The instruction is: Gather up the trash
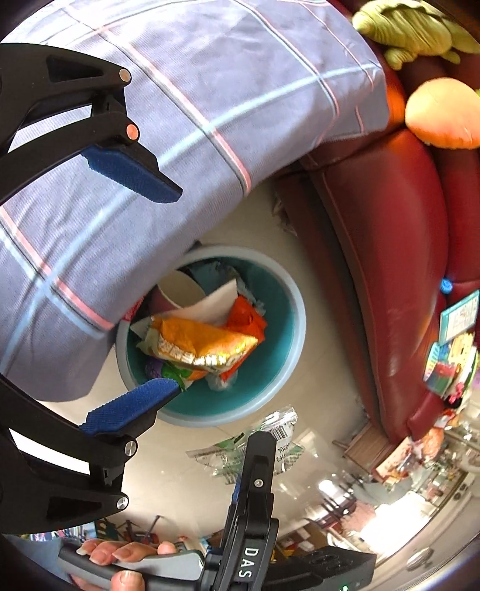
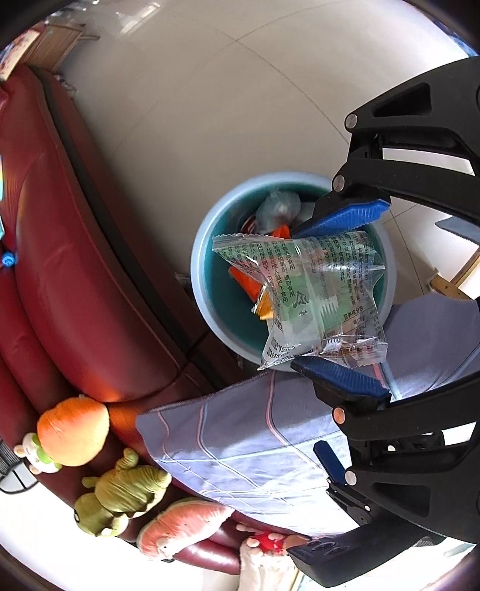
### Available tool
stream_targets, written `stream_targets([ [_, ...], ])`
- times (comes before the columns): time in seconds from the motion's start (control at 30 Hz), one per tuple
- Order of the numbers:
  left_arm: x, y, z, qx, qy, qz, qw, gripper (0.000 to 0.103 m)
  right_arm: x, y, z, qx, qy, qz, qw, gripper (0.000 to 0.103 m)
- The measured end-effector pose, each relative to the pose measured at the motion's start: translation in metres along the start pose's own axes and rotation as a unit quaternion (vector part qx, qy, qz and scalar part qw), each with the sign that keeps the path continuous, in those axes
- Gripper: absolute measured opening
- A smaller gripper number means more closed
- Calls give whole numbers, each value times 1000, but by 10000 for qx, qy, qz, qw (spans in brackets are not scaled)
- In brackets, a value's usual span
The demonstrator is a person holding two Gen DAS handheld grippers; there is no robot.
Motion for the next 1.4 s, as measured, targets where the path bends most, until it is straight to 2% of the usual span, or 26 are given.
stream_targets([
  [0.17,-5,-16,7,-189,29,38,9998,96,15,-6,0,-82,-219,110,9997,77],
  [0.37,-12,-28,14,-382,54,76,9992,96,20,1,5,94,-317,131,9994,77],
  [0.6,-27,-30,26,-465,155,-60,9988,96,0,-4,15,22,-167,218,9996,77],
  [0.73,-37,-24,34,-377,205,-275,9987,96,-10,-14,32,-200,-104,319,9992,84],
  [0.8,-44,-21,40,-386,238,-304,9985,99,-15,-17,42,-311,-92,380,9988,85],
  [0.97,-61,-19,54,-473,301,-393,9977,99,-32,-25,69,-615,11,625,9962,90],
  [1.03,-67,-19,61,-504,332,-420,9973,99,-38,-27,77,-689,65,678,9953,96],
  [1.4,-93,-22,103,-637,489,-671,9945,99,-64,-36,125,-1155,411,1291,9840,96],
])
Point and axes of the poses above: each gripper's, at about its wrist camera, not at the fingertips, and x roughly the way its jaws point, y to its right, z to its underside, the point moved 9 cm from there along x, roughly the way its jaws point, and after that the axes turned 12 degrees about -y, right-handed, at the moved point
